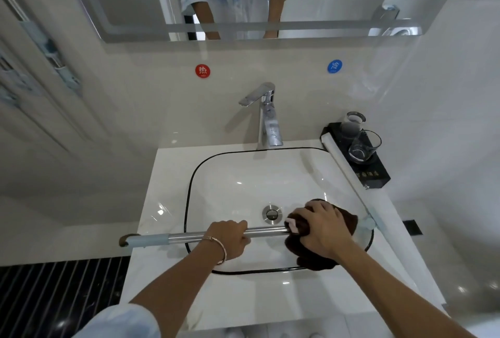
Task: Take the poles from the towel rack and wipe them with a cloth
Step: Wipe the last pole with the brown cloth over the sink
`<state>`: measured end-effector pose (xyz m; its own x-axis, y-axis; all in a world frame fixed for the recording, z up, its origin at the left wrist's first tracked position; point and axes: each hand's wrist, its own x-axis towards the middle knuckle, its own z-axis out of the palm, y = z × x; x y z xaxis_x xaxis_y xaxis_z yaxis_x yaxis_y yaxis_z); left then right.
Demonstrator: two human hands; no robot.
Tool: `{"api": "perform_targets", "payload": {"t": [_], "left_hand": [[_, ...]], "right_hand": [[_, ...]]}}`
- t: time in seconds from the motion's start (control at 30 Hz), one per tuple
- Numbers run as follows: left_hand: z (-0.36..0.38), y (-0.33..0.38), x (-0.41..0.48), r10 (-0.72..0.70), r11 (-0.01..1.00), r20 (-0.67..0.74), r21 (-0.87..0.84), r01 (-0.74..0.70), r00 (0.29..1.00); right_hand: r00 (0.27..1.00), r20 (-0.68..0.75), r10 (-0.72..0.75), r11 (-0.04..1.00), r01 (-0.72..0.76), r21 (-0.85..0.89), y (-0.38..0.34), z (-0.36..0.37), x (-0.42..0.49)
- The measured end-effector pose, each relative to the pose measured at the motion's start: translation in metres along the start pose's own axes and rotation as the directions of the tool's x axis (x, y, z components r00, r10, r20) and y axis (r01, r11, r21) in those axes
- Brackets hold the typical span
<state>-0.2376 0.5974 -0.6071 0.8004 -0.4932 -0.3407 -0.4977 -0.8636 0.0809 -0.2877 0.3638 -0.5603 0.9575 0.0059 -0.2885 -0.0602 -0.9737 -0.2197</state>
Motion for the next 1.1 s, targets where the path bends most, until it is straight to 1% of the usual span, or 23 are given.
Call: {"api": "perform_targets", "payload": {"t": [0.07,0.13,0.33,0.43,0.5,0.57,0.6,0.67,0.7,0.77,0.8,0.83,0.87,0.9,0.93,0.97,1.0,1.03,1.1], "left_hand": [[-0.009,0.000,0.002,-0.001,1.000,0.048,-0.020,0.002,0.999],[-0.018,0.000,0.004,0.005,0.999,0.044,-0.039,-0.004,0.999],[-0.024,0.015,0.009,0.028,0.992,0.044,-0.121,-0.023,0.999],[-0.014,0.024,0.015,0.037,0.989,0.104,-0.148,-0.021,0.994],[-0.012,0.027,0.017,0.047,0.987,0.105,-0.161,-0.029,0.993],[-0.015,0.021,0.017,0.076,0.980,0.074,-0.189,-0.061,0.994],[-0.017,0.015,0.015,0.097,0.979,0.059,-0.183,-0.085,0.994],[-0.017,-0.007,0.007,0.113,0.987,0.022,-0.116,-0.109,0.993],[-0.016,-0.022,0.000,0.097,0.991,-0.022,-0.093,-0.099,0.995],[-0.008,-0.061,-0.018,0.043,0.993,-0.169,-0.105,-0.062,0.985],[0.000,-0.082,-0.029,-0.002,0.993,-0.224,-0.112,-0.023,0.975],[0.006,-0.103,-0.041,-0.059,0.992,-0.246,-0.122,0.029,0.968],[0.011,-0.120,-0.052,-0.116,0.986,-0.218,-0.142,0.086,0.969],[0.013,-0.133,-0.061,-0.156,0.977,-0.145,-0.169,0.131,0.977],[0.013,-0.140,-0.067,-0.185,0.968,-0.044,-0.181,0.174,0.982],[0.012,-0.144,-0.070,-0.196,0.962,0.044,-0.183,0.201,0.980],[0.008,-0.143,-0.071,-0.197,0.960,0.088,-0.183,0.210,0.976],[0.005,-0.140,-0.072,-0.194,0.961,0.097,-0.179,0.209,0.976],[0.003,-0.133,-0.074,-0.191,0.973,0.065,-0.122,0.198,0.979]], "right_hand": [[1.000,0.002,-0.031,0.999,0.031,0.023,-0.012,0.002,0.004],[0.999,0.007,-0.045,0.999,0.045,0.029,-0.021,0.001,0.006],[0.996,-0.046,-0.081,0.995,0.079,-0.054,-0.036,-0.002,0.003],[0.998,-0.008,-0.056,0.997,0.056,-0.050,-0.030,0.005,0.001],[0.998,-0.046,-0.049,0.998,0.046,-0.044,-0.023,0.013,0.001],[0.995,-0.087,-0.056,0.998,0.053,-0.032,-0.020,0.014,0.003],[0.996,-0.071,-0.051,0.998,0.049,-0.036,-0.019,0.012,0.004],[0.999,-0.025,-0.027,0.999,0.026,-0.030,-0.017,0.009,0.009],[1.000,-0.009,-0.017,1.000,0.017,-0.022,-0.016,0.006,0.012],[1.000,0.026,-0.002,1.000,0.002,-0.002,-0.014,0.002,0.018],[0.999,0.047,0.000,1.000,0.000,0.001,-0.014,0.000,0.021],[0.998,0.070,0.000,1.000,0.000,0.002,-0.013,-0.001,0.024],[0.996,0.088,-0.003,1.000,0.003,-0.002,-0.013,-0.002,0.027],[0.995,0.104,-0.008,1.000,0.008,-0.002,-0.012,-0.003,0.030],[0.992,0.124,-0.015,1.000,0.015,0.004,-0.011,-0.004,0.033],[0.988,0.153,-0.021,1.000,0.019,0.016,-0.011,-0.005,0.037],[0.982,0.190,-0.015,0.999,0.009,0.032,-0.012,-0.007,0.040],[0.974,0.228,0.000,0.999,-0.010,0.046,-0.013,-0.010,0.042],[0.957,0.291,0.013,0.997,-0.035,0.070,-0.023,-0.015,0.045]]}}
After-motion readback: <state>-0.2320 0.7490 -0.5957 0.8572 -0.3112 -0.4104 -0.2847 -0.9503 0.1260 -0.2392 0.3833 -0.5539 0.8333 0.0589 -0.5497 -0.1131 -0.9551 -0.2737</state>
